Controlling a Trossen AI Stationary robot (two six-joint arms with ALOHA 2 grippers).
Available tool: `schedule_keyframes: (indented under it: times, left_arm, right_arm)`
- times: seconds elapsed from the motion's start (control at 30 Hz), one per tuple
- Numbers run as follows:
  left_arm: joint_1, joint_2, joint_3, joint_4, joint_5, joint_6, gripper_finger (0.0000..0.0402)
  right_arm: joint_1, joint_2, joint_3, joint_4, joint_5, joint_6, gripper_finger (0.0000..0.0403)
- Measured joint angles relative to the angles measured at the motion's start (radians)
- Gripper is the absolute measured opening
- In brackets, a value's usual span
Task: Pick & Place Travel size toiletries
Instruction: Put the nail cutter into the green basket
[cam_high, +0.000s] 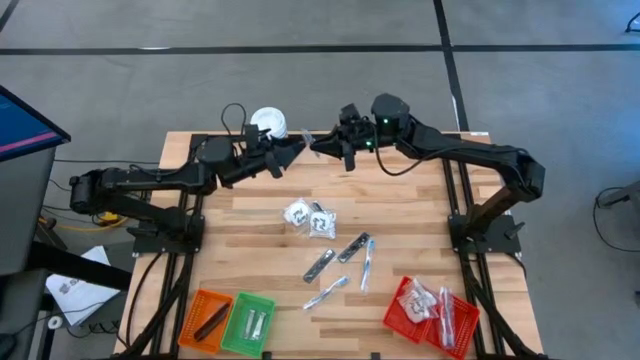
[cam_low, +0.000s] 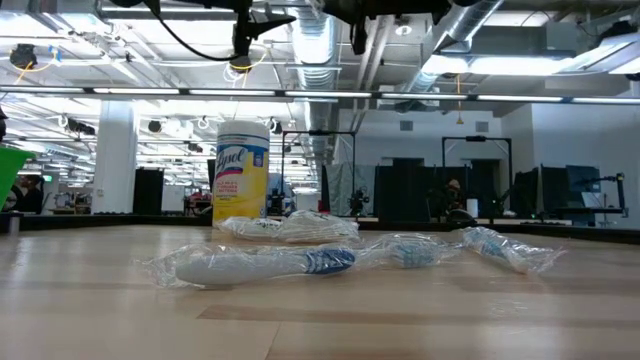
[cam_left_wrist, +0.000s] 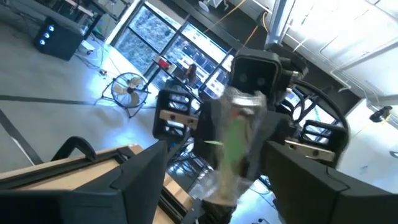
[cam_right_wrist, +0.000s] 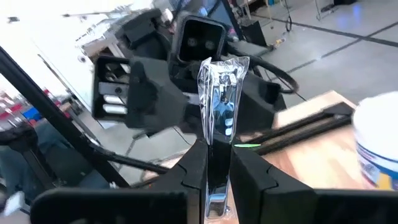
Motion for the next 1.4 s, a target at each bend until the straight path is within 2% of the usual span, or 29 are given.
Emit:
schedule_keyframes:
  times: [0.43, 0.53, 0.67, 0.8, 1.1, 1.4]
  left_arm:
    - [-0.001, 0.001, 0.0, 0.012, 0.001, -0.006, 0.025]
    - [-0.038, 0.001, 0.0, 0.015, 0.011, -0.043, 0.0249]
    - [-0.08, 0.001, 0.0, 0.016, -0.02, 0.005, 0.0245]
    - [-0.054, 0.001, 0.0, 0.017, -0.044, 0.014, 0.0241]
    - [-0.033, 0.01, 0.0, 0.023, -0.016, 0.018, 0.0238]
    - [-0.033, 0.048, 0.001, 0.06, 0.022, 0.012, 0.0201]
  right_arm:
    - [0.005, 0.003, 0.0, 0.019, 0.056, 0.048, 0.0042]
    - [0.012, 0.003, 0.0, 0.017, 0.056, 0.061, 0.0042]
    - [0.029, 0.003, 0.0, -0.001, 0.055, 0.061, 0.0042]
    - [0.048, 0.003, 0.0, -0.009, 0.052, 0.061, 0.0042]
    - [0.064, 0.003, 0.0, -0.011, 0.052, 0.06, 0.0042]
    - [0.064, 0.003, 0.0, -0.025, 0.069, 0.054, 0.0042]
